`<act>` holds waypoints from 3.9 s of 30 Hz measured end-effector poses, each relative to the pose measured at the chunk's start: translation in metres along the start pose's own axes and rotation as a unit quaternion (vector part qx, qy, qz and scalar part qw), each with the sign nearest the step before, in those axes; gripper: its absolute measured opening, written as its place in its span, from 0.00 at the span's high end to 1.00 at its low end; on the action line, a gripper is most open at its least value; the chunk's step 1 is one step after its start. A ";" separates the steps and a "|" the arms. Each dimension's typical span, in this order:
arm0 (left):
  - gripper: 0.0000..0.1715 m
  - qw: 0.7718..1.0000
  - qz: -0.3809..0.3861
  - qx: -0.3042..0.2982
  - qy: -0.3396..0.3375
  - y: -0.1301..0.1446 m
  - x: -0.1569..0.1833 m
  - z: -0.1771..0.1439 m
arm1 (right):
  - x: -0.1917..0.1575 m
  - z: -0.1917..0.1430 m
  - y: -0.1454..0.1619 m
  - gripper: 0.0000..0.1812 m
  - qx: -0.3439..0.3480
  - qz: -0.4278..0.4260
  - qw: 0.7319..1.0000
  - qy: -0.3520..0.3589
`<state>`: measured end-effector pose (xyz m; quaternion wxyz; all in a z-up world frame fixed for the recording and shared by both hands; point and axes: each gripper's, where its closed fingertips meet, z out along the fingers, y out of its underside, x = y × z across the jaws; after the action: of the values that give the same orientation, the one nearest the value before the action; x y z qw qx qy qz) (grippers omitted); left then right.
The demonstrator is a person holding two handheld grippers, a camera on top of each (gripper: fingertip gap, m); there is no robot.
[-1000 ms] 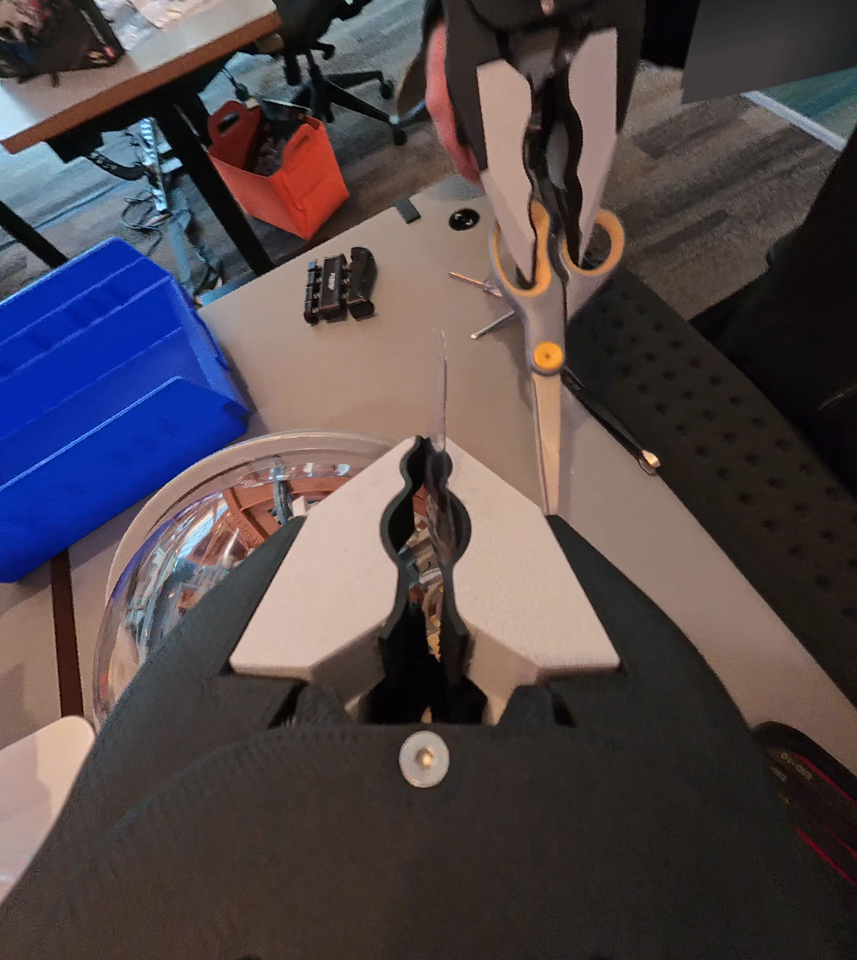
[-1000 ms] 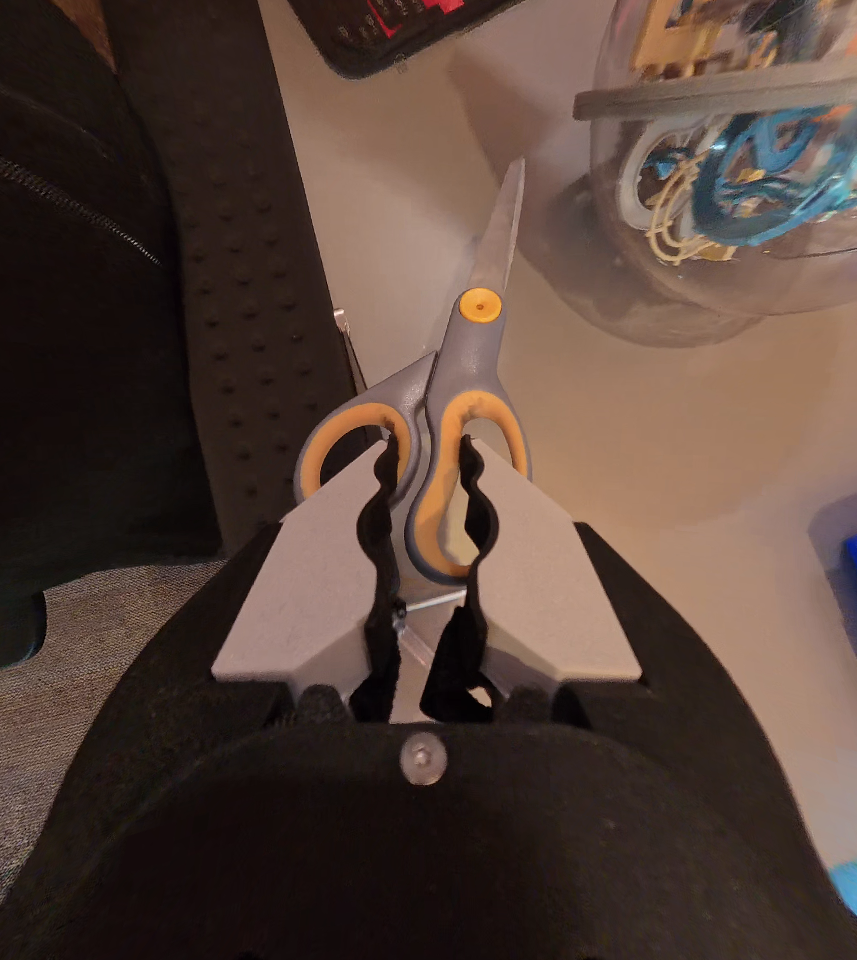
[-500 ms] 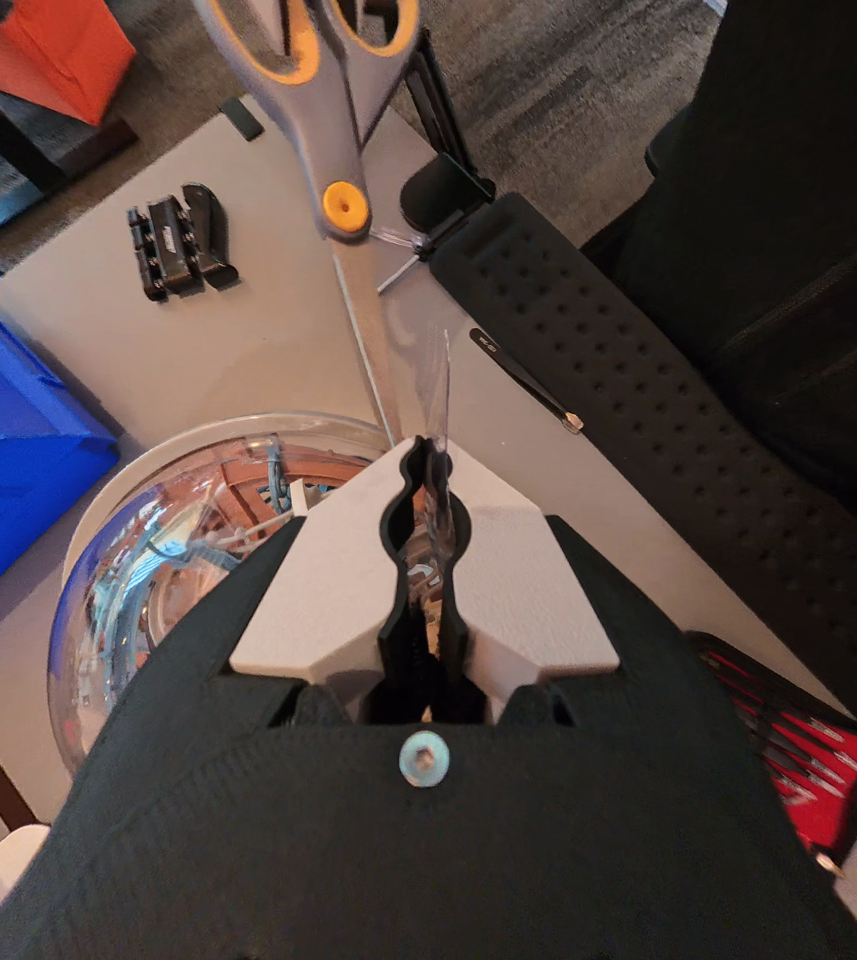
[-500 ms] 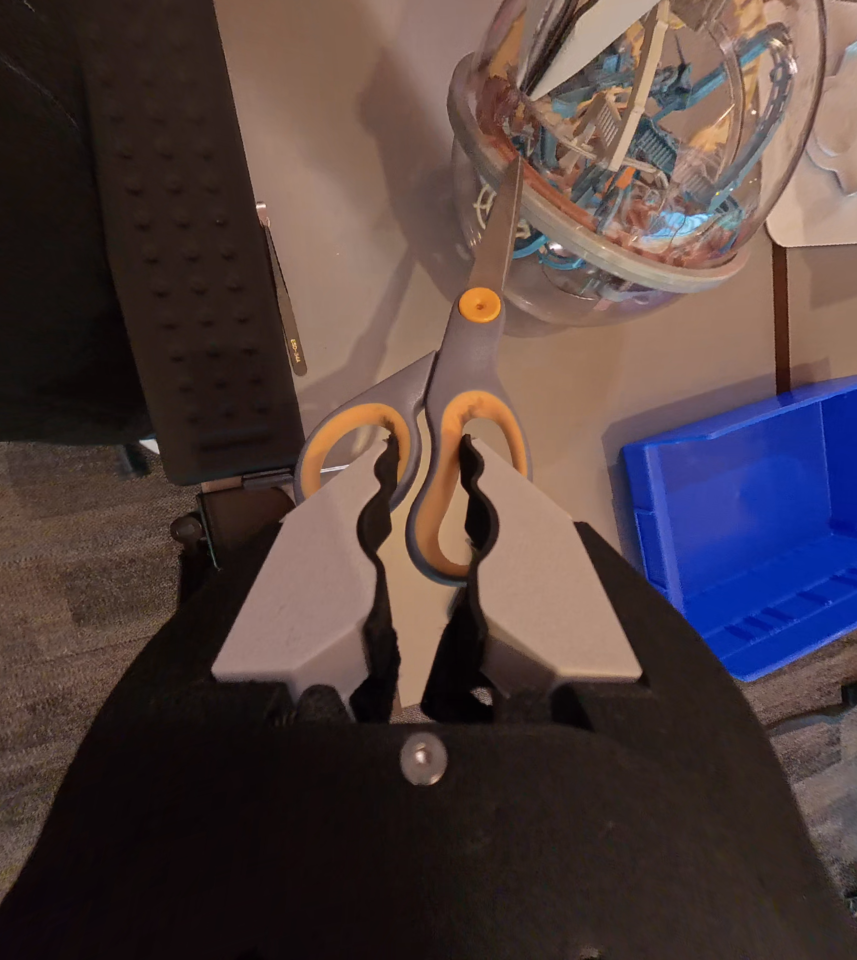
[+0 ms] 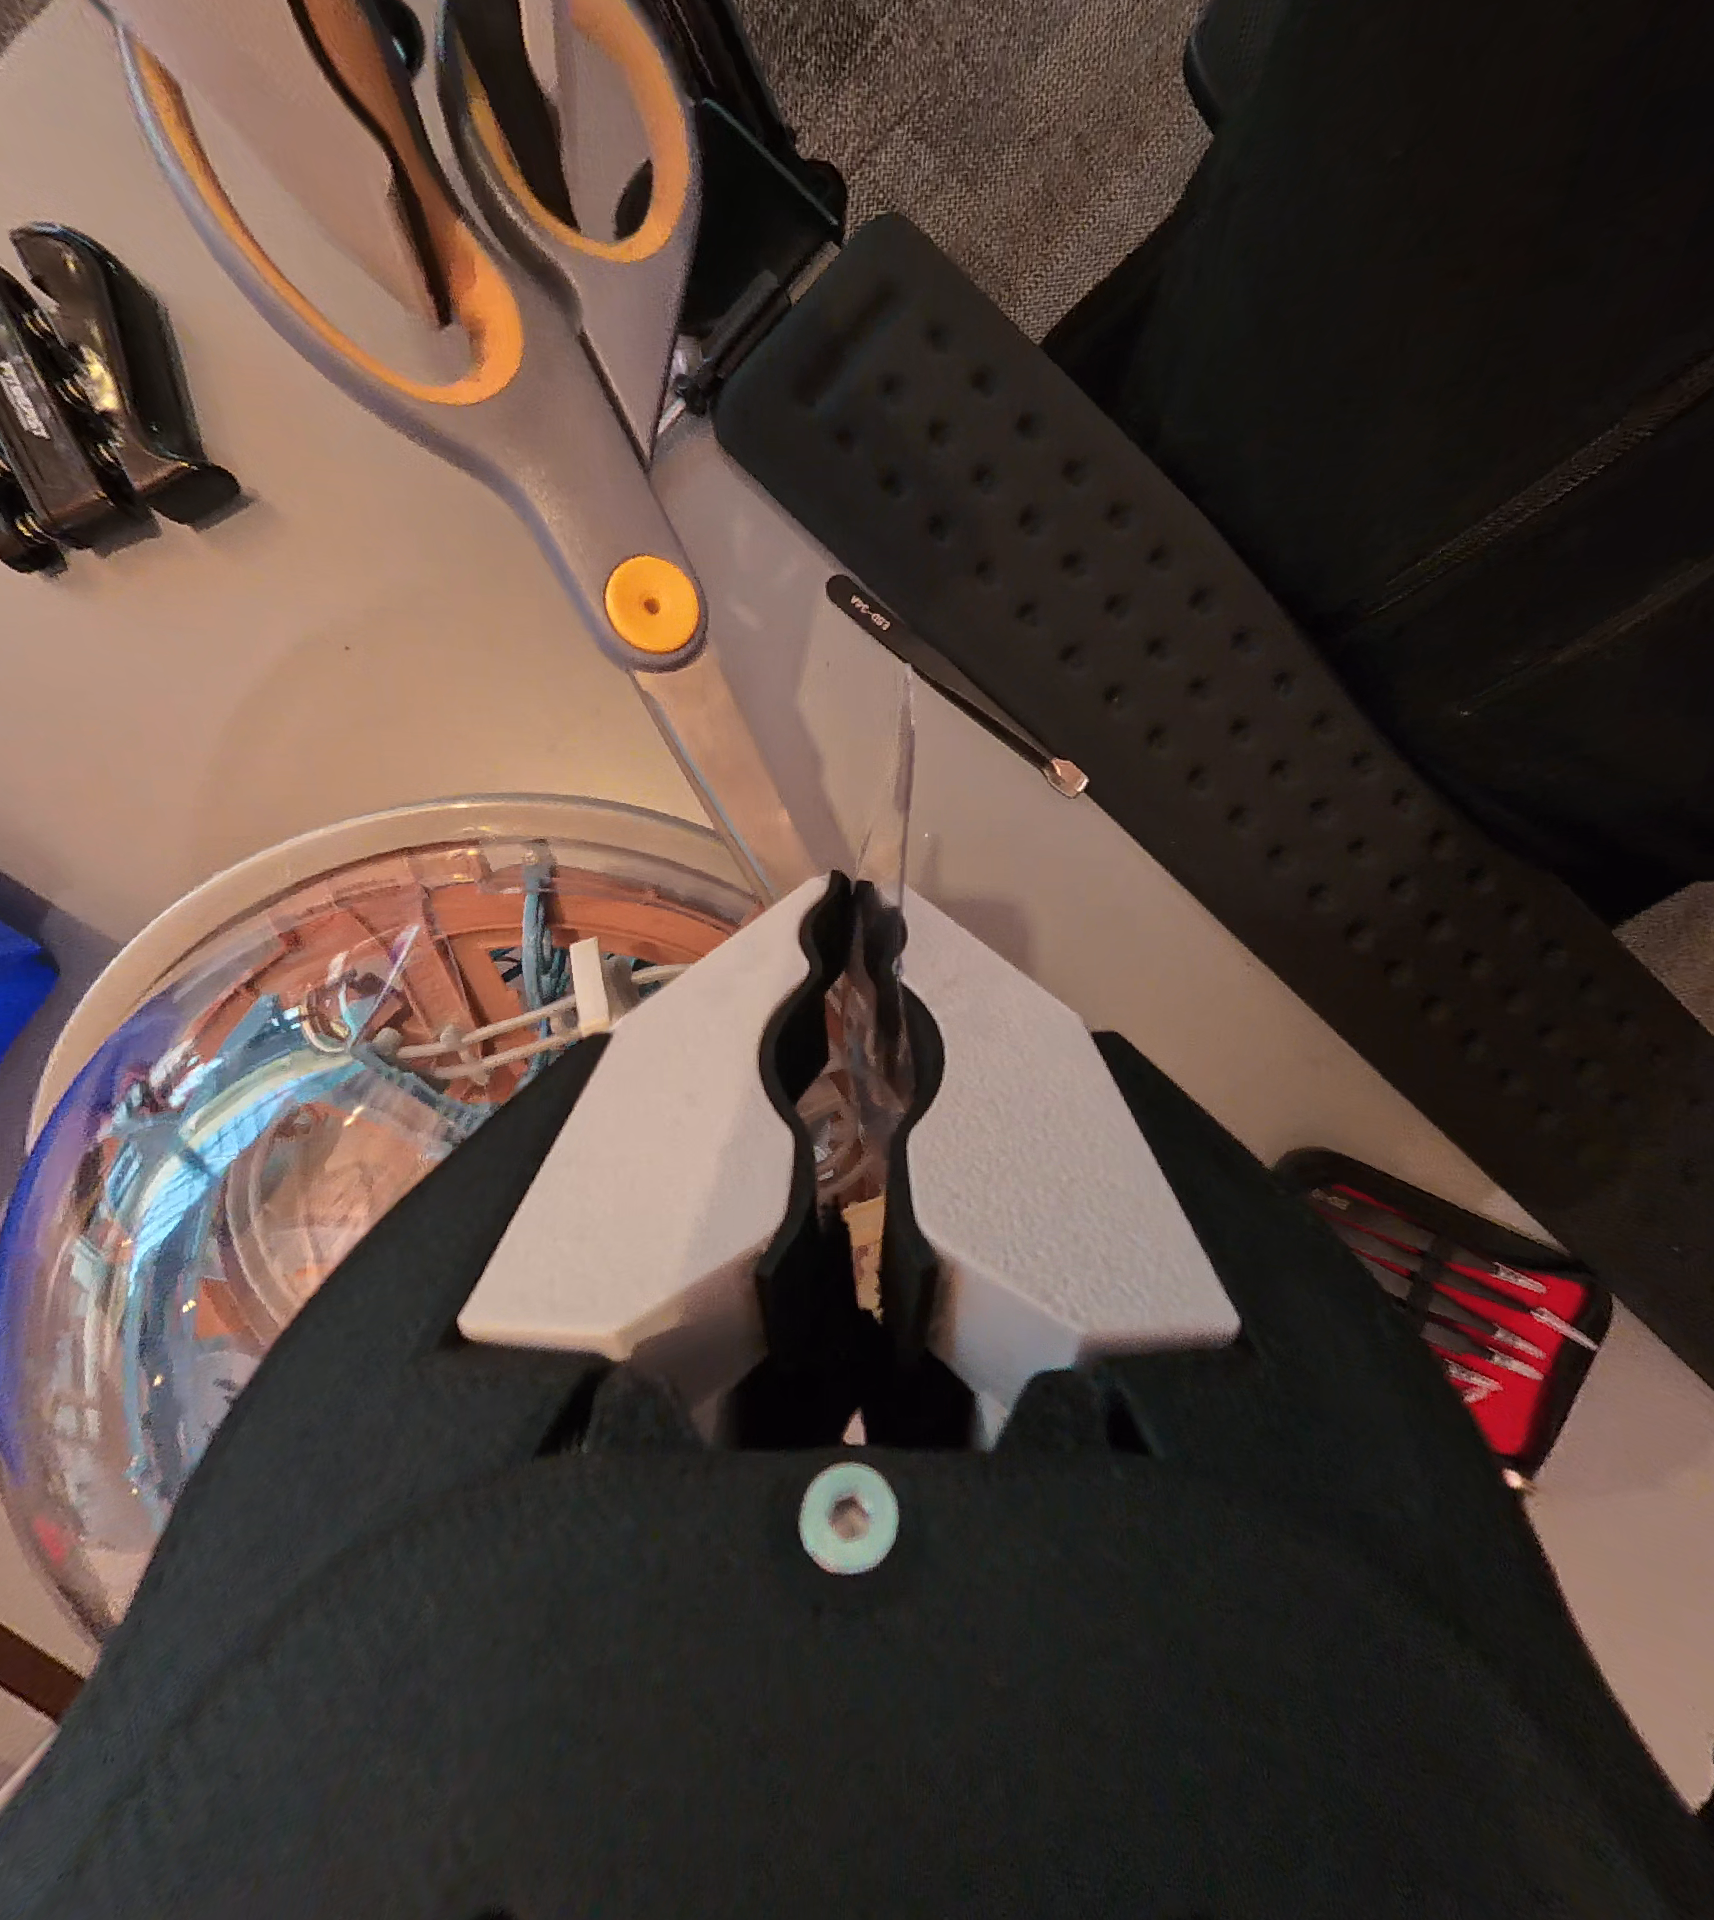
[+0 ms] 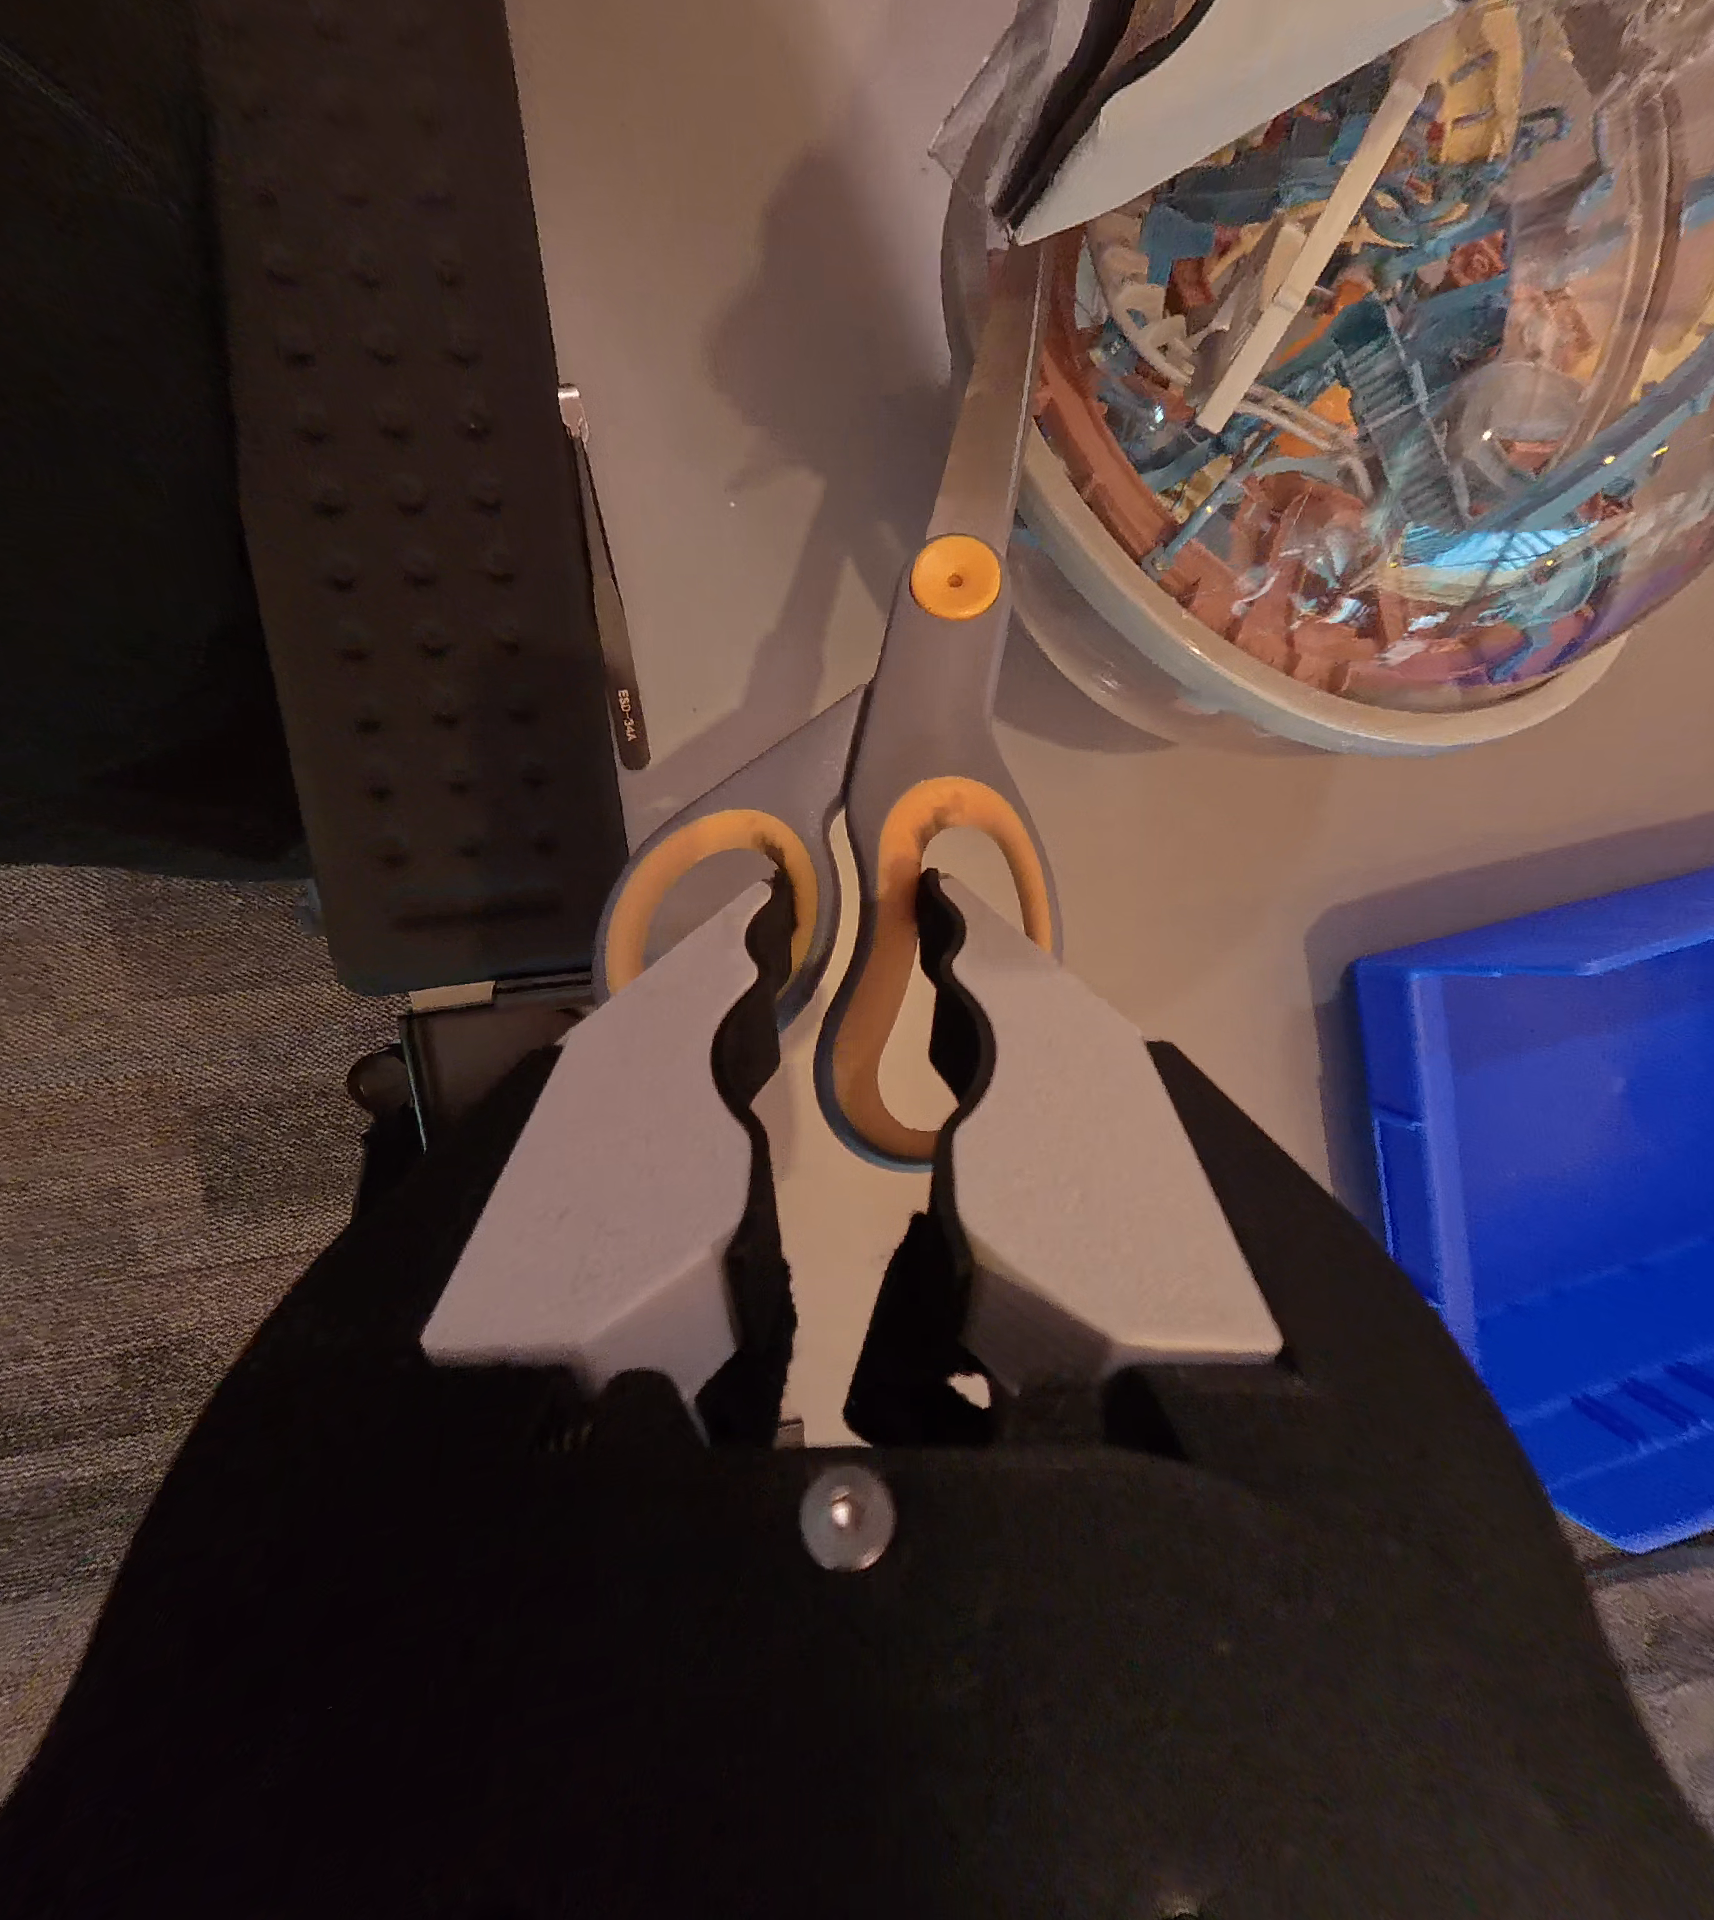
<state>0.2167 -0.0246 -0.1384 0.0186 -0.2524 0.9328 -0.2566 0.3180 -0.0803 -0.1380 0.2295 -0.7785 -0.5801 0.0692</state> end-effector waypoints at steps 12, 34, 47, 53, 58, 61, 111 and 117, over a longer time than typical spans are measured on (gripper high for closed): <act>1.00 0.997 0.011 -0.059 0.043 0.013 0.039 0.013 | -0.068 0.090 -0.015 0.89 0.083 0.134 0.987 0.006; 1.00 0.985 0.061 -0.145 0.065 -0.015 0.053 0.047 | -0.101 0.135 -0.010 0.81 0.153 0.267 0.942 0.134; 1.00 0.995 0.017 -0.090 0.046 0.000 0.048 0.022 | -0.098 0.137 -0.029 0.76 0.166 0.244 0.950 0.103; 1.00 0.996 0.007 -0.079 0.051 0.011 0.055 0.018 | -0.107 0.144 -0.030 0.73 0.145 0.254 0.953 0.082; 1.00 0.996 0.000 -0.080 0.045 0.017 0.054 0.013 | -0.112 0.147 -0.031 0.66 0.144 0.257 0.954 0.063; 1.00 0.995 -0.006 -0.082 0.051 0.019 0.055 0.013 | -0.118 0.155 -0.027 0.24 0.125 0.262 0.956 0.044; 1.00 0.986 -0.054 -0.076 0.135 -0.006 0.009 0.007 | -0.102 0.019 -0.037 0.75 0.531 0.274 0.789 -0.140; 1.00 0.983 -0.059 -0.086 0.148 -0.011 0.003 0.010 | -0.110 0.062 -0.038 0.78 0.451 0.297 0.836 -0.093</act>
<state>0.2210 -0.0394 -0.1413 -0.1570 -0.2667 0.9272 -0.2110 0.2267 -0.1571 -0.1934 0.4686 -0.7137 -0.2438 0.4600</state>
